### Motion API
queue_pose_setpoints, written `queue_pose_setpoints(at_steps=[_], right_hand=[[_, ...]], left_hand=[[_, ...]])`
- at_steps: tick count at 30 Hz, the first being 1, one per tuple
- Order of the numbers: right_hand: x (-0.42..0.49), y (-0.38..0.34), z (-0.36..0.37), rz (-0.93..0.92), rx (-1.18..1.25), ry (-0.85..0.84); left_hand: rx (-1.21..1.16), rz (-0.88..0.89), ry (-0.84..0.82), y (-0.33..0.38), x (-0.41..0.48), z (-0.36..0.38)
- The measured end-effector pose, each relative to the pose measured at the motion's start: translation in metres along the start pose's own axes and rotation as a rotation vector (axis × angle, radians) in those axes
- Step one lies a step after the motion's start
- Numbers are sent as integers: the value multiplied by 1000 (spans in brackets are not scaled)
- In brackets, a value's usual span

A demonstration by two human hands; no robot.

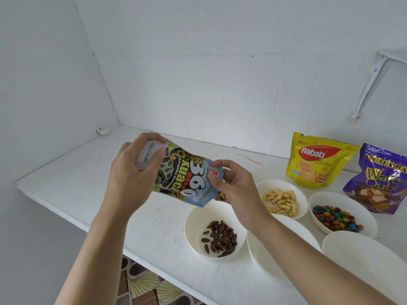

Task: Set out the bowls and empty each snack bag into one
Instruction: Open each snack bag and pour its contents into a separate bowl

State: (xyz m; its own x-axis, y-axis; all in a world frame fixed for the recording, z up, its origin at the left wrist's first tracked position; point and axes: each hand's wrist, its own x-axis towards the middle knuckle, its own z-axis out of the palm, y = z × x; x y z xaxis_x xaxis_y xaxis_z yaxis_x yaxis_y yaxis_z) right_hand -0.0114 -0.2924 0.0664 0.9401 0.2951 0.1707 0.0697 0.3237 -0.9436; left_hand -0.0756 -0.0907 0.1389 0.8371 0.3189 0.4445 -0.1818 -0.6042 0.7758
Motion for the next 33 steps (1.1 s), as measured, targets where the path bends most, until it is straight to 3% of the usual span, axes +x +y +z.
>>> queue_pose_setpoints(at_steps=[11, 26, 30, 33], right_hand=[[-4, 28, -10, 174, -256, 16], [5, 2, 0, -72, -77, -5], [9, -2, 1, -90, 89, -44], [6, 1, -2, -55, 34, -44]], left_hand=[[96, -76, -74, -21, -14, 22], [-83, -70, 46, 6, 5, 2], [-80, -22, 79, 17, 8, -2], [-43, -10, 62, 14, 6, 1]])
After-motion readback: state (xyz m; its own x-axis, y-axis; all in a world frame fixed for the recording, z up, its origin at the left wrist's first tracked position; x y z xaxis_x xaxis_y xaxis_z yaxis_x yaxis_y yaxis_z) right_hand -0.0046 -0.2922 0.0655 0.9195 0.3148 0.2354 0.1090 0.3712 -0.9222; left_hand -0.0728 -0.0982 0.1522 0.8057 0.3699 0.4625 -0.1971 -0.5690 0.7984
